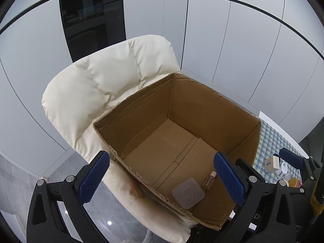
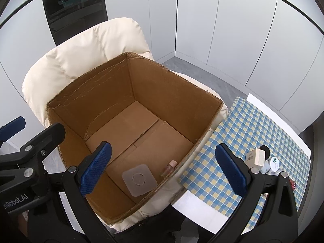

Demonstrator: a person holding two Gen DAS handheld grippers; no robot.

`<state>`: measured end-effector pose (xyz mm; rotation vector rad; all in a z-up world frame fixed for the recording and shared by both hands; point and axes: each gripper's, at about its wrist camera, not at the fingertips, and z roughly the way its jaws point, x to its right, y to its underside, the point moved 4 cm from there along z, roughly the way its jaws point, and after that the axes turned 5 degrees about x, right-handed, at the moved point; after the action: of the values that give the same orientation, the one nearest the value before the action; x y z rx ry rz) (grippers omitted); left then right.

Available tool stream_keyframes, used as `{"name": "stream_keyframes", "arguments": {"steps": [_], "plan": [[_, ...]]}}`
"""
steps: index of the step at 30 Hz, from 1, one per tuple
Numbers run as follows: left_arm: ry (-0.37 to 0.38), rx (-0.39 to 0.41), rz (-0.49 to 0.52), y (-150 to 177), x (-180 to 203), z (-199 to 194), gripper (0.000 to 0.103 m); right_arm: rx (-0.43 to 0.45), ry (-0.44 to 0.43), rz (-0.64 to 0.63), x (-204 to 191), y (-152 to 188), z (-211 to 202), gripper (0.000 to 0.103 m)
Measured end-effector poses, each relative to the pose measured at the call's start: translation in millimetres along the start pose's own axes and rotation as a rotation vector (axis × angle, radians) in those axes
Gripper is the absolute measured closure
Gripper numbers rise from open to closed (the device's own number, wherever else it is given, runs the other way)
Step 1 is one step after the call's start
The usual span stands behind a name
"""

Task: Organize objects
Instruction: 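Withdraw both open tools from the box back toward the table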

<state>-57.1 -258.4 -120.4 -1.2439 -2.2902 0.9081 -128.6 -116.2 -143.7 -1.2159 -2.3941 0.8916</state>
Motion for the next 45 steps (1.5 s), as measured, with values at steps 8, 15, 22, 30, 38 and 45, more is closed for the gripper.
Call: {"name": "stream_keyframes", "arguments": {"steps": [8, 15, 22, 30, 38, 45], "plan": [[0.010, 0.006, 0.001, 6.0, -2.1, -18.0, 0.001, 0.003, 0.002, 0.011, 3.3, 9.0, -19.6, 0.000], [0.020, 0.013, 0.019, 14.1, -0.7, -35.7, 0.001, 0.003, 0.013, 0.010, 5.8, 17.5, -36.2, 0.000], [0.015, 0.011, 0.028, 25.7, -5.6, -50.9, 0.001, 0.000, 0.020, 0.015, 5.0, 30.7, -51.8, 0.000], [0.028, 0.008, 0.029, 37.0, -4.7, -67.1, 0.001, 0.004, 0.026, 0.019, 5.4, 44.7, -71.5, 0.000], [0.035, 0.012, 0.040, 49.5, -5.8, -85.6, 0.001, 0.000, 0.010, 0.035, 7.6, 59.2, -88.2, 0.000], [0.036, 0.034, 0.059, 59.2, -3.7, -107.6, 0.001, 0.000, 0.004, 0.058, 10.5, 73.6, -104.1, 0.000]]}}
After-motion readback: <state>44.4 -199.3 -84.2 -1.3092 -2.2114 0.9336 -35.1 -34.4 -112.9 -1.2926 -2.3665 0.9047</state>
